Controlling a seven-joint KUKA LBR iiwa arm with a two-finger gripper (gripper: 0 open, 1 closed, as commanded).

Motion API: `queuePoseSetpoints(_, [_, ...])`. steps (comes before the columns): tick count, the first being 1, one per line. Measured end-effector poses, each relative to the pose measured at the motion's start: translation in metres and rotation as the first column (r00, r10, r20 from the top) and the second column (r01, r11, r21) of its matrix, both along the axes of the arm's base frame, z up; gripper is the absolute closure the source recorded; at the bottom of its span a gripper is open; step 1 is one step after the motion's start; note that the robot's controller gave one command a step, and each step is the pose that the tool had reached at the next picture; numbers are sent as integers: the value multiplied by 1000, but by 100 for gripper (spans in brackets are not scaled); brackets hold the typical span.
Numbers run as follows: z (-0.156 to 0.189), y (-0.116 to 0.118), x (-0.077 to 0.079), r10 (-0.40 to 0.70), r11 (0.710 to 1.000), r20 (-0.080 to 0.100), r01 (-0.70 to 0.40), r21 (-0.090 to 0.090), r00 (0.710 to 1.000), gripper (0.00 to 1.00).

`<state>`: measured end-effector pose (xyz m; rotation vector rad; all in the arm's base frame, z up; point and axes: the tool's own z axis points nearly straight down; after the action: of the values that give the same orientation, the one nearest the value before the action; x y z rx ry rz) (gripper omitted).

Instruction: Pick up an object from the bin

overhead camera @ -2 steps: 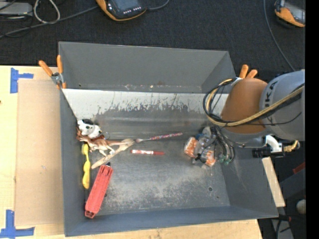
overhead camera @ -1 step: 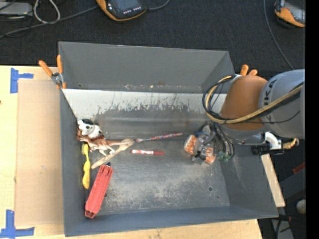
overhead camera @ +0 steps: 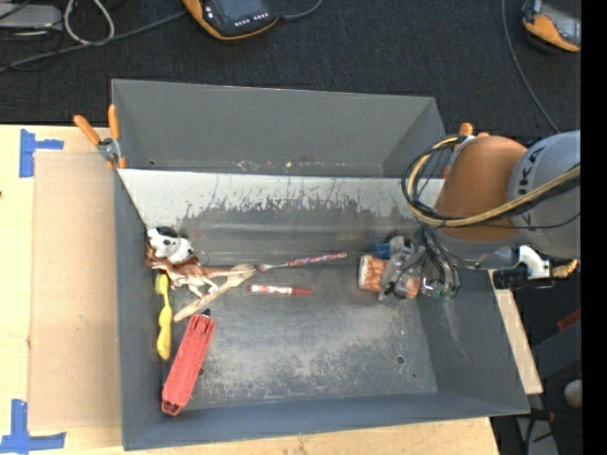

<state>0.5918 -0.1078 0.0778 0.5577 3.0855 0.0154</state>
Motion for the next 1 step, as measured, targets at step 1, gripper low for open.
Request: queuePoseSetpoints(1, [-4, -3, -1, 5, 1000, 2, -5, 1, 1000, 100])
